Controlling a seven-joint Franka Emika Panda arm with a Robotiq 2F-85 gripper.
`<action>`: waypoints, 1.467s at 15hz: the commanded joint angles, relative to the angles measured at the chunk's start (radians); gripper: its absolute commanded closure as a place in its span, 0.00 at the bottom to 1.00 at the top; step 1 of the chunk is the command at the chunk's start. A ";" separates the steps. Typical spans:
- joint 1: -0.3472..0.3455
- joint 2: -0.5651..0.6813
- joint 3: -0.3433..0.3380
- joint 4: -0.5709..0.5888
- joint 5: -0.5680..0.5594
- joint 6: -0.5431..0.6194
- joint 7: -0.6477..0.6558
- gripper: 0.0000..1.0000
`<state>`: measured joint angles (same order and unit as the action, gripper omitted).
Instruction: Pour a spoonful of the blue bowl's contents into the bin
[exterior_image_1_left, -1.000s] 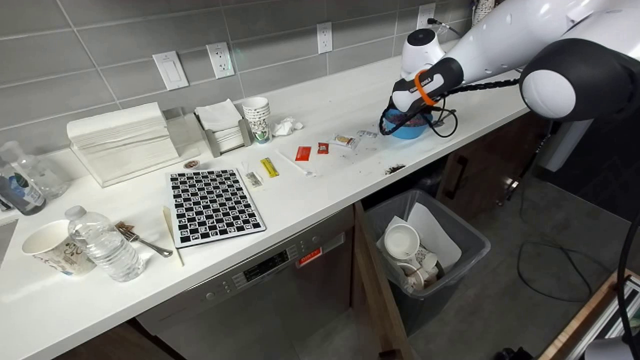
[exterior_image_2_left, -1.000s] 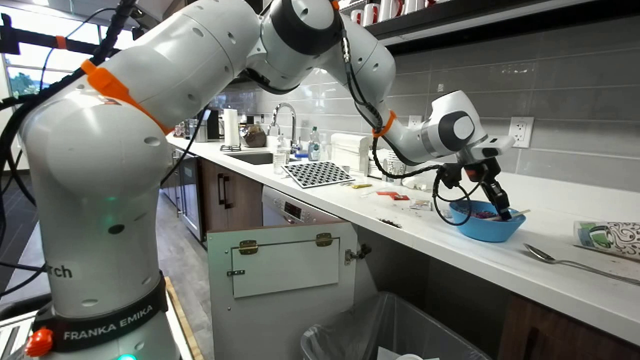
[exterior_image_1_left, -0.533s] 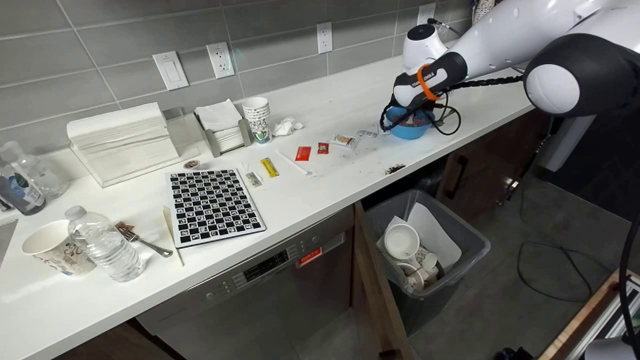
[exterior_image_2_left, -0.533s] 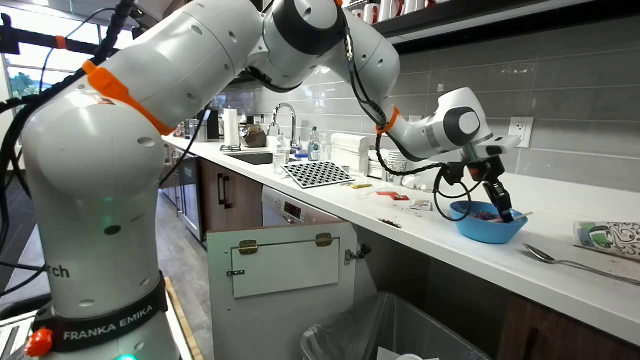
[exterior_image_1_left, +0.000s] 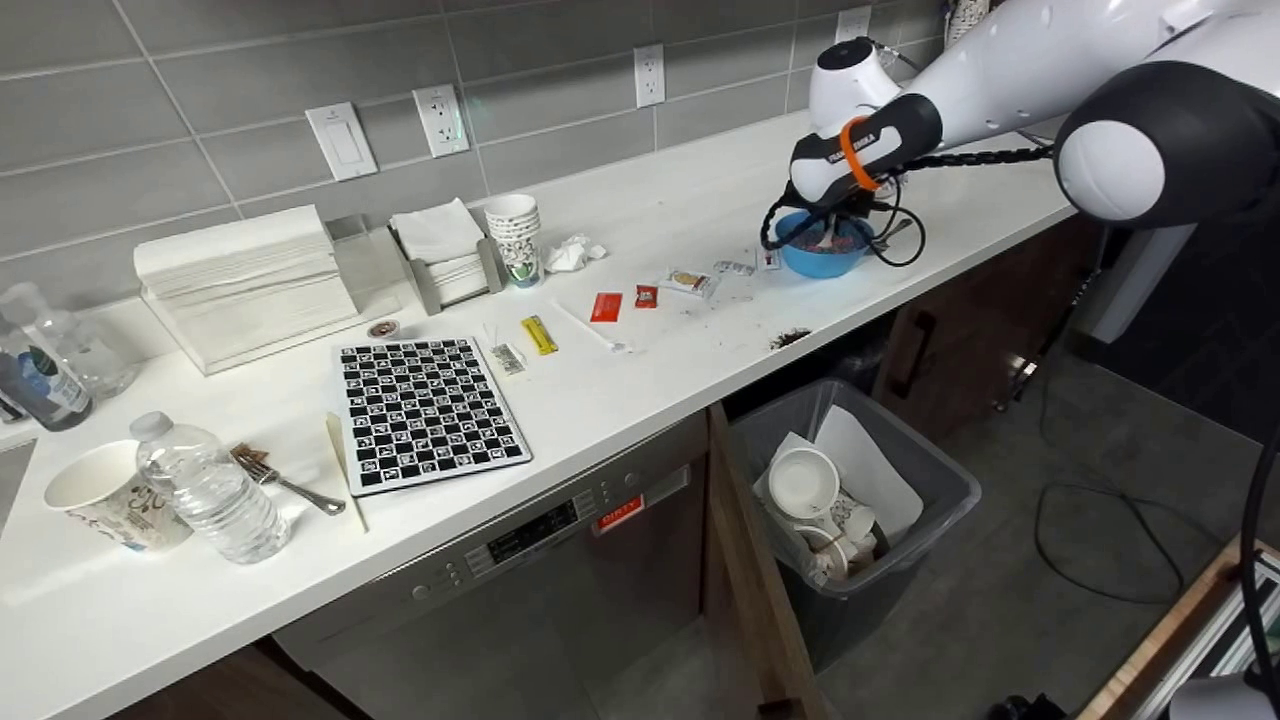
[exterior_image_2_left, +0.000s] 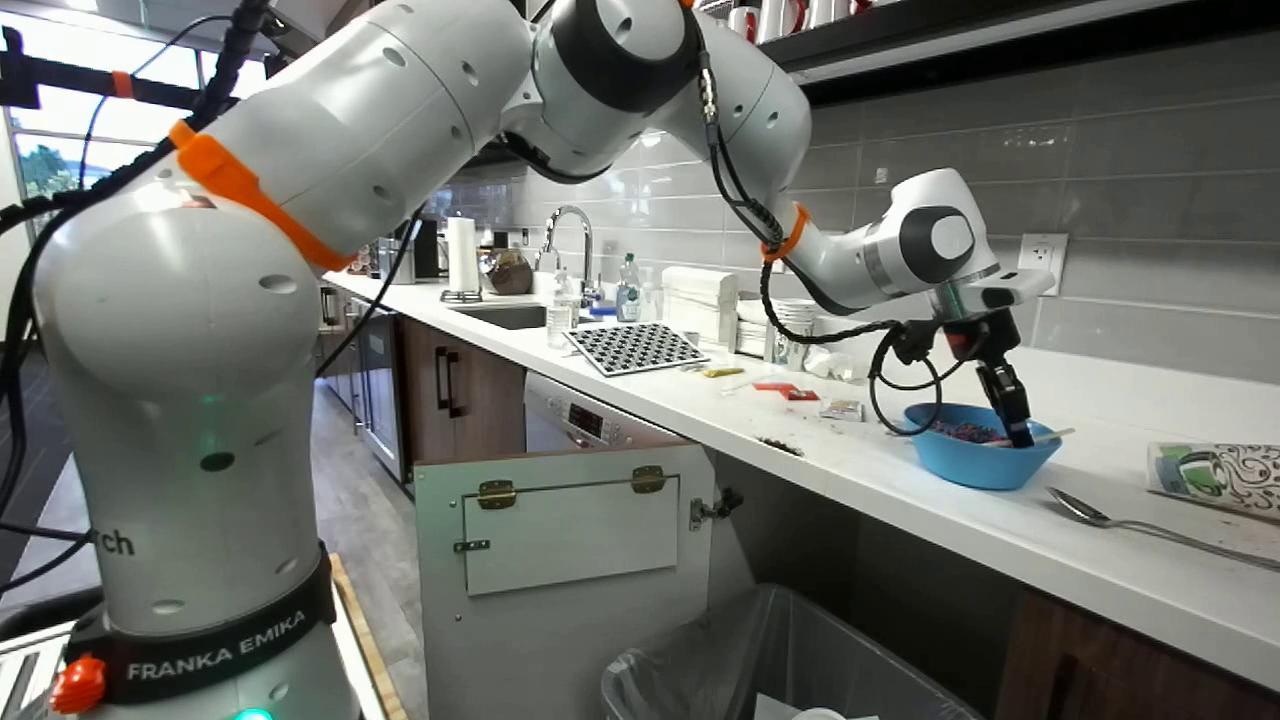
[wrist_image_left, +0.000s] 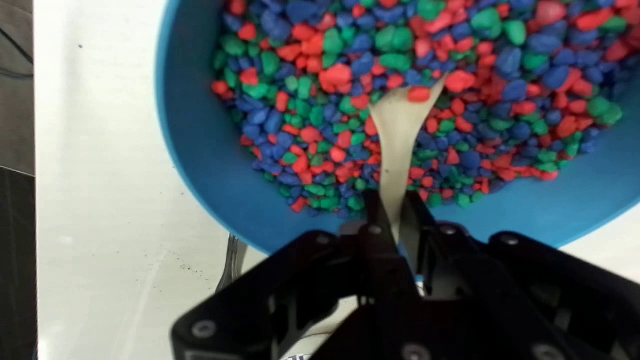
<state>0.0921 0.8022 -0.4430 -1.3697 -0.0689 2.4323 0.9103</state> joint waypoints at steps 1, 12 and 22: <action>-0.043 0.024 0.041 0.028 -0.022 -0.055 0.043 0.97; -0.074 0.001 0.071 0.052 -0.023 -0.092 0.071 0.97; -0.078 -0.011 0.079 0.054 -0.027 -0.059 0.061 0.87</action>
<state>0.0350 0.7954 -0.3923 -1.3206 -0.0691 2.3776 0.9598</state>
